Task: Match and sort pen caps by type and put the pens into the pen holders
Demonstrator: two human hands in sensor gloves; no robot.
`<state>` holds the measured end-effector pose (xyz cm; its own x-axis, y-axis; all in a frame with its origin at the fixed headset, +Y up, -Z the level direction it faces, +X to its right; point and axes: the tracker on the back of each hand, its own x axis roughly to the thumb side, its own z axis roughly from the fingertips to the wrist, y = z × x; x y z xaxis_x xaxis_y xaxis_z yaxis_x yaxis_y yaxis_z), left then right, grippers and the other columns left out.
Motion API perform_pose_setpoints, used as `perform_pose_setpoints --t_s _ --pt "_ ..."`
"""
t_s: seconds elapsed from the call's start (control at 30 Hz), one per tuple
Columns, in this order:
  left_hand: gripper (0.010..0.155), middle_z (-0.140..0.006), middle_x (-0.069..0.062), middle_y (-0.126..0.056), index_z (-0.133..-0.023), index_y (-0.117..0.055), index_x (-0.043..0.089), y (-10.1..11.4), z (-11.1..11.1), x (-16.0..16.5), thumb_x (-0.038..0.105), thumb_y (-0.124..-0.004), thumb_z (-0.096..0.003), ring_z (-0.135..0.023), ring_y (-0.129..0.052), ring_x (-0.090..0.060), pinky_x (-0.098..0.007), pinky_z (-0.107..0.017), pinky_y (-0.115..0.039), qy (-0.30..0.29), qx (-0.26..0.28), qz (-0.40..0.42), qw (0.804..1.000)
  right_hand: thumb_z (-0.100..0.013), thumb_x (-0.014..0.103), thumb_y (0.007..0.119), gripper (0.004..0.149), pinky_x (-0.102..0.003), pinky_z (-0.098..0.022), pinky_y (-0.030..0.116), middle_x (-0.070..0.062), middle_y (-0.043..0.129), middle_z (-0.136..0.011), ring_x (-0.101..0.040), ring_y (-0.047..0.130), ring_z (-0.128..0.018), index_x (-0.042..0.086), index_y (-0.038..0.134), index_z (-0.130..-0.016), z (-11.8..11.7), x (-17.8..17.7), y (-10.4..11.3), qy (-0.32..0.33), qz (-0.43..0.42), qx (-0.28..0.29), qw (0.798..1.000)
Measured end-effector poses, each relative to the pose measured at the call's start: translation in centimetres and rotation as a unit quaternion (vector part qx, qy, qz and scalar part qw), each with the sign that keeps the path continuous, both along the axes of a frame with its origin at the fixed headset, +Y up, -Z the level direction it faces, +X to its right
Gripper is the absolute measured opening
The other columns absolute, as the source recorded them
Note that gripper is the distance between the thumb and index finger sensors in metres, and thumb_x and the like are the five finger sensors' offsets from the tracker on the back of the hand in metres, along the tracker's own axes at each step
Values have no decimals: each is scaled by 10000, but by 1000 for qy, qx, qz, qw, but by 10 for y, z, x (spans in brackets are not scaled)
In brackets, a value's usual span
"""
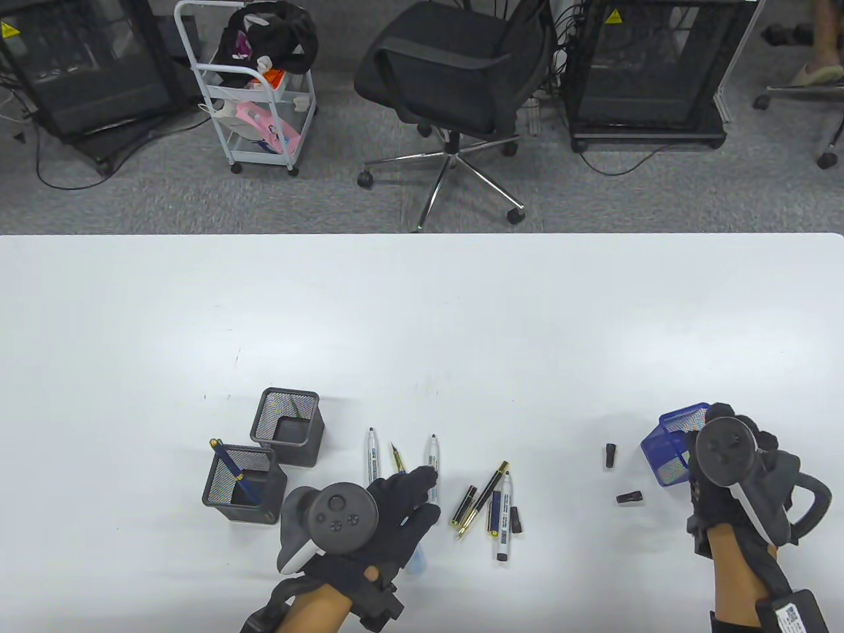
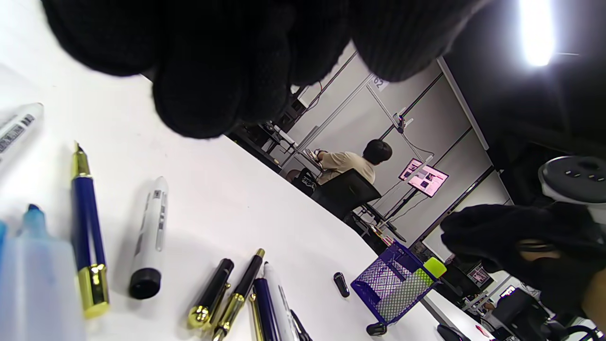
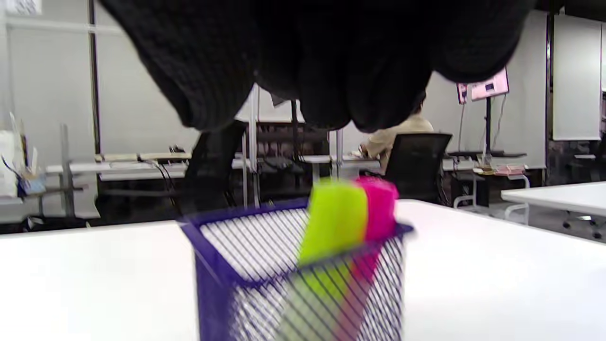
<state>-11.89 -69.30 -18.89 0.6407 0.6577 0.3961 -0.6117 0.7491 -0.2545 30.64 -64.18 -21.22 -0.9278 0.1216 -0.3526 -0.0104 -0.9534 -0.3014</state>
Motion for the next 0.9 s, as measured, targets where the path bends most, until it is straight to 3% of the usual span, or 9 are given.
perform_pose_setpoints --t_s 0.1,0.2,0.33,0.43,0.7,0.9 --pt "595 -919 -232 -872 -1007 -720 108 0 0 0 406 -761 -494 -667 -990 -411 -690 -530 -736 0 -1 -1 1000 -397 397 935 576 -510 -473 847 -184 963 -759 -368 1017 -587 90 799 -866 10 -27 13 44 -10 17 999" --pt "595 -919 -233 -872 -1007 -720 107 -1 -1 -2 406 -762 -494 -668 -990 -413 -691 -530 -735 3 -2 0 1000 -408 430 910 594 -457 -392 896 -182 998 -693 -336 1061 -505 57 785 -854 15 -63 10 103 -42 -20 994" --pt "595 -918 -234 -873 -1007 -721 107 -3 -2 -5 406 -762 -494 -667 -990 -413 -691 -530 -735 7 -8 0 1000 -395 422 932 599 -407 -298 929 -168 1033 -613 -306 1097 -412 32 781 -824 19 -130 -22 193 -102 -139 966" --pt "596 -918 -235 -873 -1007 -721 105 -4 -3 -7 406 -763 -494 -667 -989 -414 -693 -529 -734 8 -11 -3 1000 -353 373 991 549 -356 -216 957 -123 1068 -530 -255 1126 -322 53 826 -768 20 -171 -54 239 -98 -179 949" --pt "597 -917 -234 -874 -1007 -721 105 -2 -3 -10 407 -764 -494 -667 -990 -413 -692 -529 -734 10 -9 -1 1000 -345 389 1001 545 -326 -174 965 -108 1076 -507 -236 1140 -291 67 830 -749 22 -202 -91 251 -39 -227 940" --pt "597 -918 -233 -873 -1006 -722 105 -2 -3 -8 407 -766 -493 -667 -990 -413 -691 -529 -735 5 -9 -5 1000 -351 394 996 539 -324 -172 967 -105 1075 -509 -236 1143 -291 70 824 -747 24 -207 -99 247 -3 -238 939"
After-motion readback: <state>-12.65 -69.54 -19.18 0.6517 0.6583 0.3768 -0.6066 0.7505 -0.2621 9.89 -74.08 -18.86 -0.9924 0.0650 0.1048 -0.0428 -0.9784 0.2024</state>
